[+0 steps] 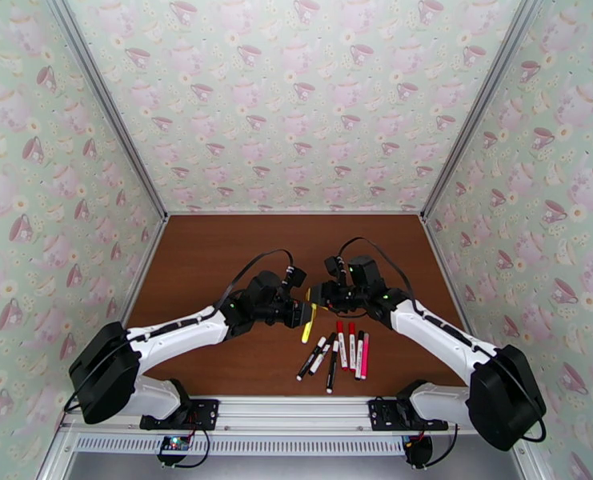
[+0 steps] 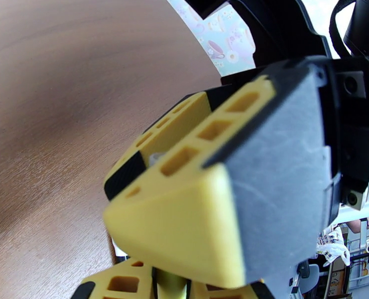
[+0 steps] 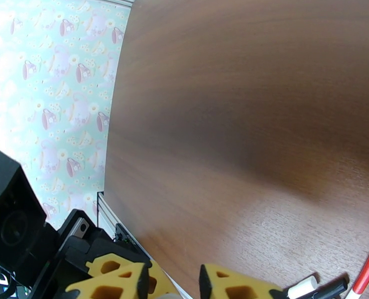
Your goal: Open the pen caps
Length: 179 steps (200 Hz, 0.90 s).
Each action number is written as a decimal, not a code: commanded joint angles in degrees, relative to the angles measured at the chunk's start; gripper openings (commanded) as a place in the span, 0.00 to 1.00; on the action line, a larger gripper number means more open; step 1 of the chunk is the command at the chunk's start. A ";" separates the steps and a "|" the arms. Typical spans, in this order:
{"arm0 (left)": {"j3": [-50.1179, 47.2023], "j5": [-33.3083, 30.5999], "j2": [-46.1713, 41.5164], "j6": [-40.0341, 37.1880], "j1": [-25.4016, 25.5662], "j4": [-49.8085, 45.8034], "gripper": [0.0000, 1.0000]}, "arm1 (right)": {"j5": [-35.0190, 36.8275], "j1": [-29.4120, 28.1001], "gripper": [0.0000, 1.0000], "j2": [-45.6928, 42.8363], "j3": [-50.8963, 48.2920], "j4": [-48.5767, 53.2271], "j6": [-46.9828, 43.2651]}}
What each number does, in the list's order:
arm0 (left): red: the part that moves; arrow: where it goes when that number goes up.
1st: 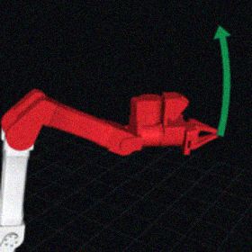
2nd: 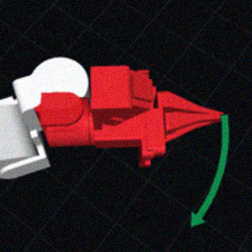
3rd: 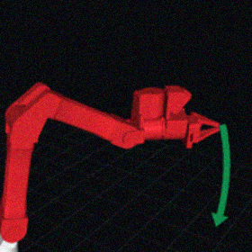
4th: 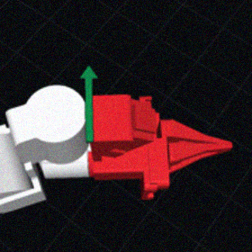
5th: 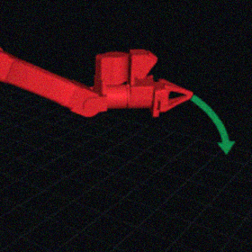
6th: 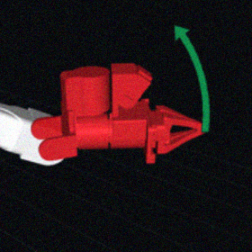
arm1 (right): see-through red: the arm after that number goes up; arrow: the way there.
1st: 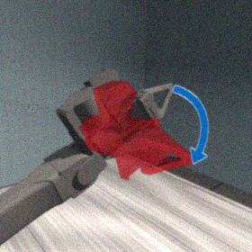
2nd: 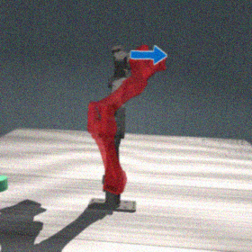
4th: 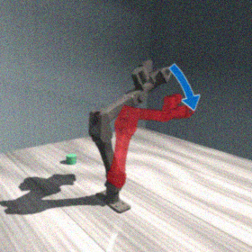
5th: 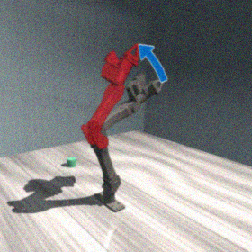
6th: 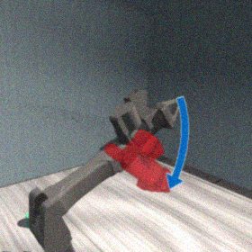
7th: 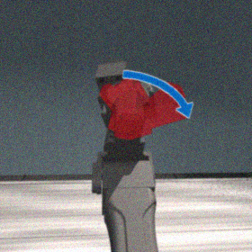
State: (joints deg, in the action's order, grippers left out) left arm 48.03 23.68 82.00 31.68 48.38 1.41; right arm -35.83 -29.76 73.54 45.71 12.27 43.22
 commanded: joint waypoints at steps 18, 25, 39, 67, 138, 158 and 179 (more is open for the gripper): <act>-0.75 0.94 0.27 0.57 -0.39 1.41 0.21 | 0.25 -0.65 0.22 0.29 1.55 -1.19 0.66; -0.73 0.82 0.14 0.66 -0.39 1.40 0.22 | 0.45 -0.57 0.19 0.16 1.45 -1.20 0.75; -1.17 0.74 -0.20 0.92 -0.39 1.90 0.23 | 0.76 -0.65 0.15 -0.08 1.43 -1.24 0.87; -2.93 2.07 -0.86 1.78 -0.48 4.53 0.35 | 1.54 -0.65 0.12 -0.36 1.63 -2.02 2.00; -5.94 5.49 -0.53 4.50 -0.57 10.46 0.43 | 0.70 -0.63 0.11 -0.15 0.27 -7.29 5.72; -5.70 5.48 0.09 4.91 -0.67 10.94 0.41 | -0.13 -0.65 0.11 -0.19 -0.05 -7.96 5.73; -5.67 4.71 0.18 5.36 -0.88 10.55 0.39 | -0.12 -0.83 0.11 -0.15 -0.10 -7.41 5.09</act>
State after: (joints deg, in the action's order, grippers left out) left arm 42.41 27.86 82.00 36.07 48.01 10.55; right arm -35.00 -30.00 73.54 45.76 6.02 47.83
